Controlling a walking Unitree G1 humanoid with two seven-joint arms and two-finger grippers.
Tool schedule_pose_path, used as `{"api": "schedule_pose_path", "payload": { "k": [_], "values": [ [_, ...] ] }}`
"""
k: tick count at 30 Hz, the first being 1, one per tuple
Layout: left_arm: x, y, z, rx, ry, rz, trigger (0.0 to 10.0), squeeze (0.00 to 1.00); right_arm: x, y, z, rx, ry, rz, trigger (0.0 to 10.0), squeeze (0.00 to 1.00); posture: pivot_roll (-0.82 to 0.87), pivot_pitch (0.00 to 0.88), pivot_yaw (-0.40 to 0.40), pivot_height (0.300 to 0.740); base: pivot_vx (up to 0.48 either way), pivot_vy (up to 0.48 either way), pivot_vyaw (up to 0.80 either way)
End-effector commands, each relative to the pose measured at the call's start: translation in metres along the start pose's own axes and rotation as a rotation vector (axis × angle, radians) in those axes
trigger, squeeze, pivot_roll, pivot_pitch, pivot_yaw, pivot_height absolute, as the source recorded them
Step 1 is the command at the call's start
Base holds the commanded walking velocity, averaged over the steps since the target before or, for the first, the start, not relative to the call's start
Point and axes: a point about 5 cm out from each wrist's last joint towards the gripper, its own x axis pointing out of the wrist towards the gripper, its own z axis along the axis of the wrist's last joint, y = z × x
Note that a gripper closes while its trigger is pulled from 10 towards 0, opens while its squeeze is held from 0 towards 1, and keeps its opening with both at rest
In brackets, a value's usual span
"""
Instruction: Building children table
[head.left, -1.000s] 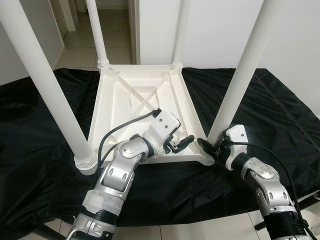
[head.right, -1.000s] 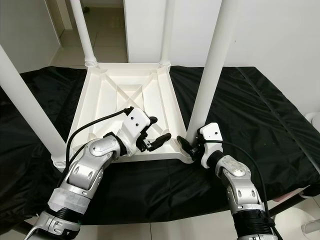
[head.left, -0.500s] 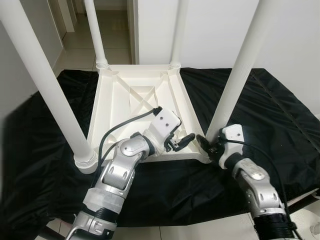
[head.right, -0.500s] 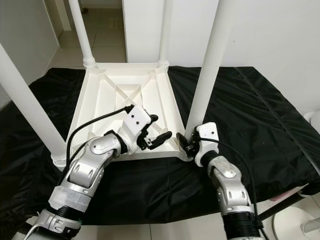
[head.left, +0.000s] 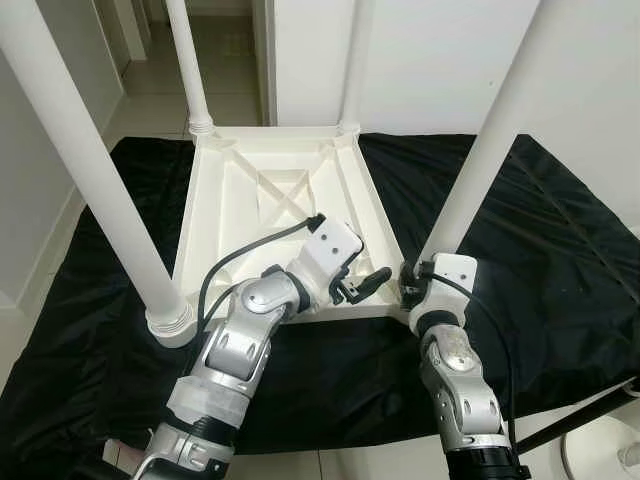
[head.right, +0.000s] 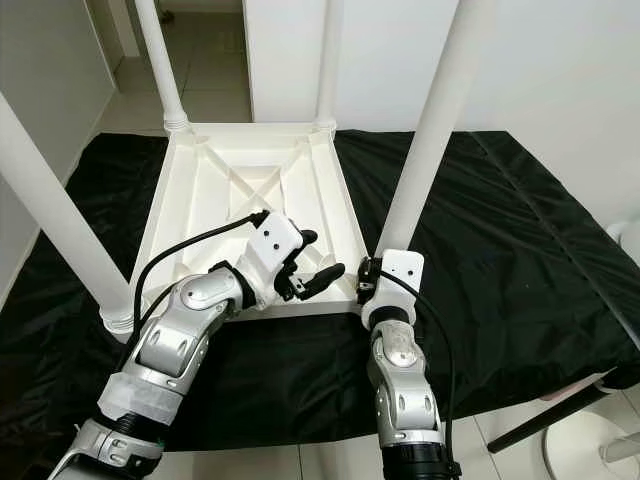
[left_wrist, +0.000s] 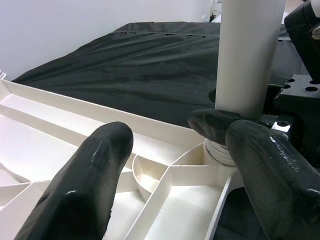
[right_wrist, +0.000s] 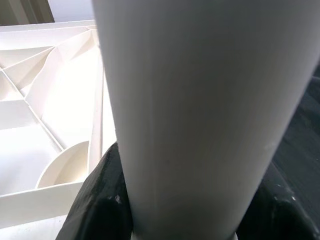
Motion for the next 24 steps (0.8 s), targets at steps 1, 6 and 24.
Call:
{"api": "schedule_pose_path", "payload": {
  "k": [1,6,24],
  "values": [
    [0.0,0.004,-0.003,-0.002,0.009,0.111,10.0,0.0,-0.002,0.008,-0.004,0.051,0.027,-0.007,10.0,0.0,-0.04,0.0,-0.013,0.74,0.0,0.0,0.0],
    [0.0,0.002,-0.004,-0.004,0.009,0.11,10.0,0.0,-0.001,0.002,0.0,0.022,0.013,-0.038,10.0,0.0,-0.04,0.0,-0.015,0.74,0.0,0.0,0.0],
    [-0.001,0.005,-0.002,-0.002,0.002,0.126,10.0,0.0,0.0,-0.027,-0.001,-0.032,-0.011,0.187,10.0,0.0,-0.03,0.0,-0.026,0.74,0.0,0.0,0.0]
  ]
}}
